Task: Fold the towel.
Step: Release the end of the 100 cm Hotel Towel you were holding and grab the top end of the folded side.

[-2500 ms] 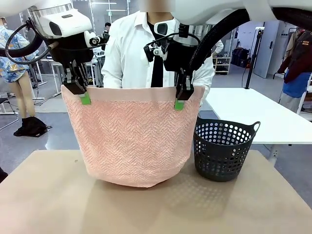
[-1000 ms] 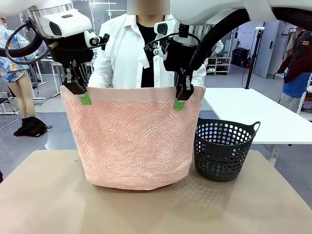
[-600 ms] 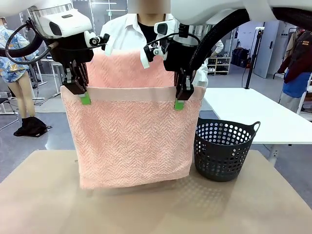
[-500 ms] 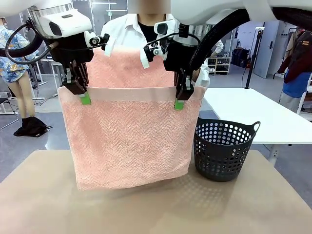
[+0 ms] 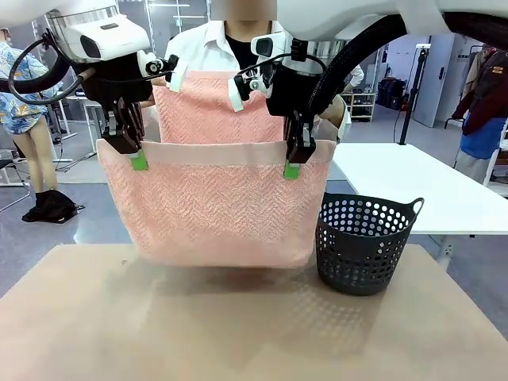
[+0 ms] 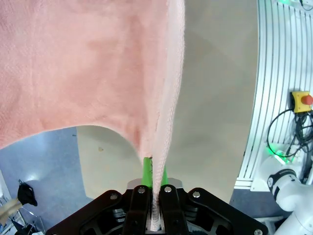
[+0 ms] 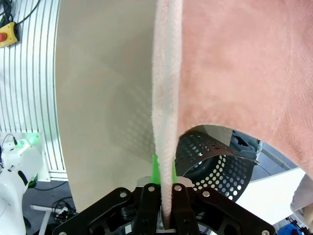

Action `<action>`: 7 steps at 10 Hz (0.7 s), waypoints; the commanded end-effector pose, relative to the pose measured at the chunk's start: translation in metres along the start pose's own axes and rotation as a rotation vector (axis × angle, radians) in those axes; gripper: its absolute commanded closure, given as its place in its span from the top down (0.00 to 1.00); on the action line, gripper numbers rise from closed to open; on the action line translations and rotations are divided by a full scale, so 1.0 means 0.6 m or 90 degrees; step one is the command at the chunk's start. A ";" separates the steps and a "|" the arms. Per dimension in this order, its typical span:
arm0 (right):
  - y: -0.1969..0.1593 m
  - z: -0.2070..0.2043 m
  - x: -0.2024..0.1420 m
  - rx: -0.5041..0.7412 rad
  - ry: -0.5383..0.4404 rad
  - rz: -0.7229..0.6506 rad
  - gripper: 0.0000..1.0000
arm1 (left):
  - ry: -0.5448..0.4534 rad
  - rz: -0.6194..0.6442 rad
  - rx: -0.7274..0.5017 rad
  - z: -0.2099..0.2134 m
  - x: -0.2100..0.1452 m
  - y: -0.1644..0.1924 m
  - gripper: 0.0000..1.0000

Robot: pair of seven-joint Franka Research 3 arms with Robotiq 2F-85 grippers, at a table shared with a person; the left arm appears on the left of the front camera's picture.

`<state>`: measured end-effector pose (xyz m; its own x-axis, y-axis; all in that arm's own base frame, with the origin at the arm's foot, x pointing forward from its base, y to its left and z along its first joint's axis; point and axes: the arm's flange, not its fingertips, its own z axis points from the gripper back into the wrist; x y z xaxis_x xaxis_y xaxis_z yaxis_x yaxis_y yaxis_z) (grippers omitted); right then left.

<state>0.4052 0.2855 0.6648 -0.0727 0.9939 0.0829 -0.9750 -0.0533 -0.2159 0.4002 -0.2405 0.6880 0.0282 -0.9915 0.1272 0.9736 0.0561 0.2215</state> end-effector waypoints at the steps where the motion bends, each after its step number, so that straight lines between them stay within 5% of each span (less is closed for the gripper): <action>1: 0.000 0.001 0.000 -0.004 0.005 0.006 0.00 | 0.000 0.000 0.001 0.002 0.000 -0.001 0.00; 7: 0.000 0.001 0.000 -0.004 0.005 0.006 0.00 | 0.000 0.000 0.001 0.002 0.000 -0.001 0.00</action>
<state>0.4052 0.2855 0.6648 -0.0727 0.9939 0.0829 -0.9750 -0.0533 -0.2159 0.4002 -0.2405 0.6880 0.0282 -0.9915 0.1272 0.9736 0.0561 0.2215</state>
